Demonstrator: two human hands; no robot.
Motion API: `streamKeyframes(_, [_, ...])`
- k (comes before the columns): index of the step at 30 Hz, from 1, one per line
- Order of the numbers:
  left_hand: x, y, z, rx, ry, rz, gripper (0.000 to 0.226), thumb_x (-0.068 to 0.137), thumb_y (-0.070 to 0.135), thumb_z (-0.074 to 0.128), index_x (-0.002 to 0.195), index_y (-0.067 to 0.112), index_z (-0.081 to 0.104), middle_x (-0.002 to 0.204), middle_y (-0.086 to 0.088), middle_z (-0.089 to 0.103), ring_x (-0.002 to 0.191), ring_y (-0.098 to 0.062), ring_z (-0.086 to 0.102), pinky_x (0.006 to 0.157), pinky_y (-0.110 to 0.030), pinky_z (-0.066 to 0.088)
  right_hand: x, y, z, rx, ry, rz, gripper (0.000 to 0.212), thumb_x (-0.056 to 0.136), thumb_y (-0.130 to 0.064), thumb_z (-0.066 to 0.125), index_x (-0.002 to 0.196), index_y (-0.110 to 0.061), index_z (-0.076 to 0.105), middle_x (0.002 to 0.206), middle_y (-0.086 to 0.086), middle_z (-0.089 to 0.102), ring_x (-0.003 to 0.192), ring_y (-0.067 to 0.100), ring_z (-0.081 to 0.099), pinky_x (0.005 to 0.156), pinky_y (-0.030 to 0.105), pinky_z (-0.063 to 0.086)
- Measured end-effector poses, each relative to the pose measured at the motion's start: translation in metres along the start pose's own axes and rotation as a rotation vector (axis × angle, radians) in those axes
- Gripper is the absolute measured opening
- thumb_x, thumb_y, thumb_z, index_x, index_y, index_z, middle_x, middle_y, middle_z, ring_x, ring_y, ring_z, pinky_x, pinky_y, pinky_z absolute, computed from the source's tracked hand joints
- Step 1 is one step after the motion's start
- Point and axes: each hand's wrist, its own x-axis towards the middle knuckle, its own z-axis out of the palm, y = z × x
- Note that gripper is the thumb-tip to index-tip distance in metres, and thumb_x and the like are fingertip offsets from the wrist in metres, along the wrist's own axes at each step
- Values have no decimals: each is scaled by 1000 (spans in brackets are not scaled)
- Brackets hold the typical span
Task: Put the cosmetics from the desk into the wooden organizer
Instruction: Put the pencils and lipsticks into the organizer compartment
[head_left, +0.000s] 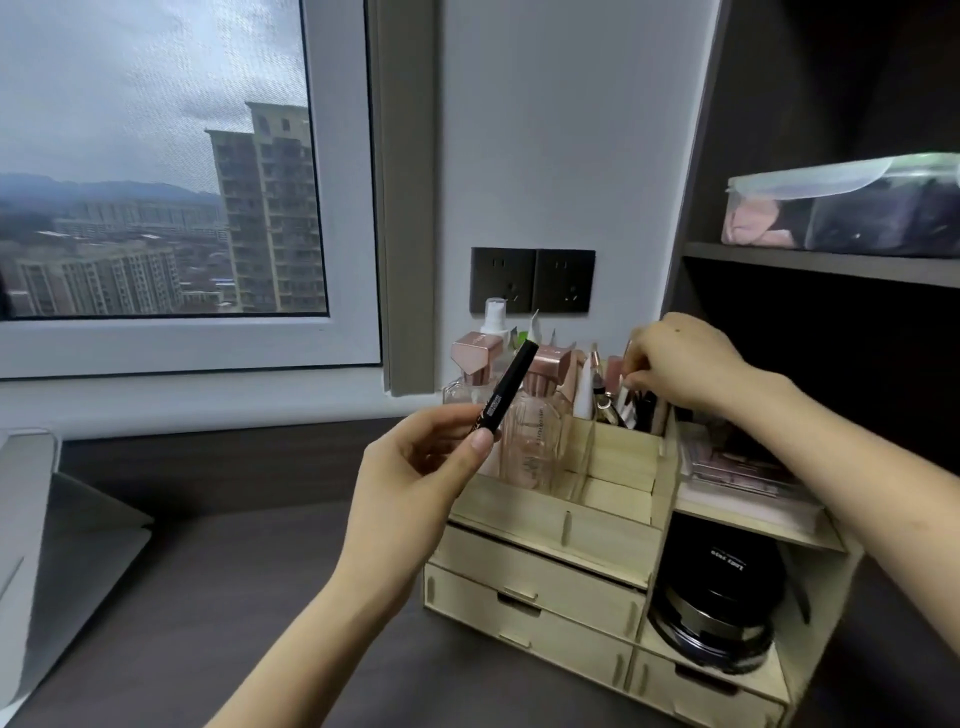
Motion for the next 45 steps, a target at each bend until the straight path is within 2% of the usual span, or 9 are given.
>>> streamKeyframes(3, [1,4,11,-40,-4,3,15,81,16,67,94,23,73,85,0,76,73,-1,65,59,-9,46,-7,0,-18,75,133,-30,22,91,-29,57,106,-20,71,107,4,70,105,21,54,86,33,43])
streamKeyframes(8, [5,14,31,-87,-3,11,14,80,15,69,92,22,73,85,0,76,78,-8,69,62,-10,49,-56,-26,-72,1079,29,-176,26,82,-44,59,106,-35,64,91,-8,74,78,3,69,69,17,56])
streamKeyframes(12, [8,27,55,-60,-63,56,18,79,14,69,97,14,72,88,-6,75,86,-18,69,77,-25,55,-73,-44,-85,1070,74,-241,20,84,-28,66,104,-27,67,84,-3,75,76,17,71,73,43,57])
streamKeyframes(17, [19,34,59,7,-58,124,16,82,14,67,97,19,70,92,2,74,87,-9,69,82,-23,55,-53,-25,-88,1139,267,-123,15,89,-9,60,102,-7,66,74,7,71,67,9,69,61,18,56])
streamKeyframes(21, [23,18,37,124,78,165,14,84,19,64,87,31,70,84,13,73,81,-1,66,74,-13,51,-17,4,-69,795,422,51,7,90,-10,58,90,-9,65,81,8,67,68,8,64,60,18,51])
streamKeyframes(32, [34,-19,-4,150,261,25,14,84,17,62,80,27,70,80,5,71,85,-17,69,81,-39,55,31,11,0,273,-186,28,24,97,-18,43,104,-6,64,107,10,65,97,24,58,82,32,44])
streamKeyframes(37, [39,-27,-5,174,248,18,14,85,18,61,79,28,70,80,4,71,83,-15,68,75,-31,52,34,3,3,19,-383,-1,31,101,-22,32,89,-12,60,92,6,58,72,17,52,65,30,40])
streamKeyframes(41, [36,-33,-1,195,222,10,15,85,14,61,81,25,70,77,6,70,71,-4,61,69,-21,44,35,0,3,-159,-499,-27,32,100,-23,31,121,-14,53,139,13,45,113,27,52,95,40,35])
streamKeyframes(45, [34,-36,-1,196,217,-7,17,84,12,61,78,26,69,75,9,69,70,-3,60,69,-21,43,32,7,-1,-91,-284,-59,44,94,-50,37,131,-28,44,132,4,55,122,26,46,104,45,28])
